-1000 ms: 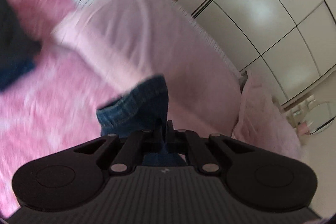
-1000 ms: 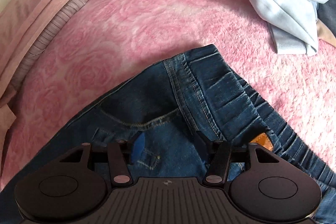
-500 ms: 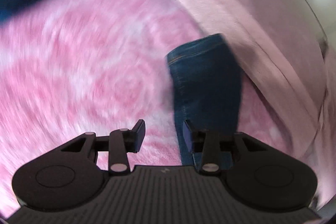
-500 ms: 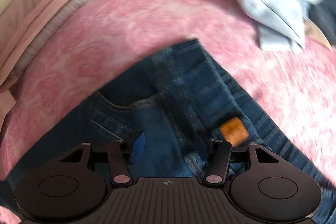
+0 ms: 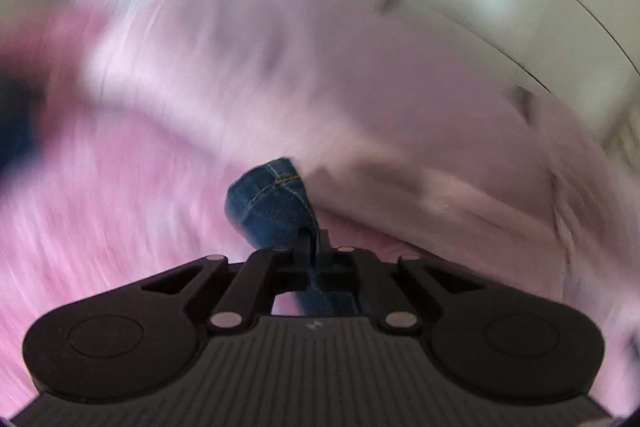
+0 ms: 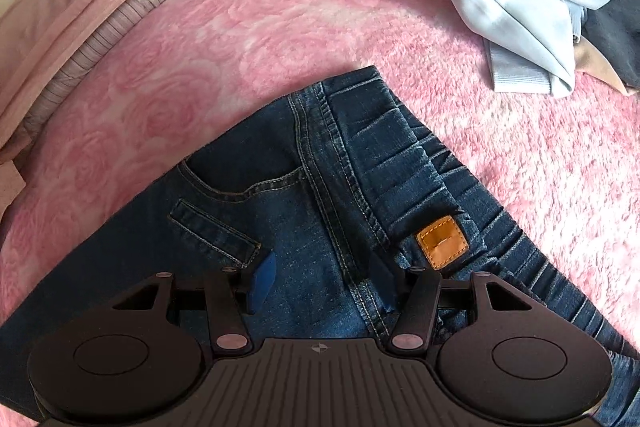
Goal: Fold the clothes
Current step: 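Grasp the leg with the left gripper while the right gripper grasps the waistband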
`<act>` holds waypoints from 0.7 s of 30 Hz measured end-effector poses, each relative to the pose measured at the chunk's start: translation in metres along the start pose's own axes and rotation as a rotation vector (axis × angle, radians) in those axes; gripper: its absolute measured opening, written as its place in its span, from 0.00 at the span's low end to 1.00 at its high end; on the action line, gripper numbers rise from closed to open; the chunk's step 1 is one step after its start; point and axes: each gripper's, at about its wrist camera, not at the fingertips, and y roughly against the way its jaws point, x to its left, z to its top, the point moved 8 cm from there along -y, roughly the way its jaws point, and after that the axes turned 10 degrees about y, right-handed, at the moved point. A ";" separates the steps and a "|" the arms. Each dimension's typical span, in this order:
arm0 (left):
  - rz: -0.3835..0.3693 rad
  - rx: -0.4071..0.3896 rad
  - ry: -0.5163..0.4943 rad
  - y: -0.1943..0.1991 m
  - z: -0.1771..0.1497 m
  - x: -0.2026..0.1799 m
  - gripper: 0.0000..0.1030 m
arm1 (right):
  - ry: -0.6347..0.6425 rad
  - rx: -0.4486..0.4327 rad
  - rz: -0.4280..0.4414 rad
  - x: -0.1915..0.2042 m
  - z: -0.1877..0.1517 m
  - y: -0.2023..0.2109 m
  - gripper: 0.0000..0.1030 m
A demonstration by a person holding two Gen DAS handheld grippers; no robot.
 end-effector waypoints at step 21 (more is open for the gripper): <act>0.355 0.213 -0.170 -0.079 -0.056 0.065 0.19 | 0.129 -0.029 -0.072 0.013 -0.004 0.008 0.54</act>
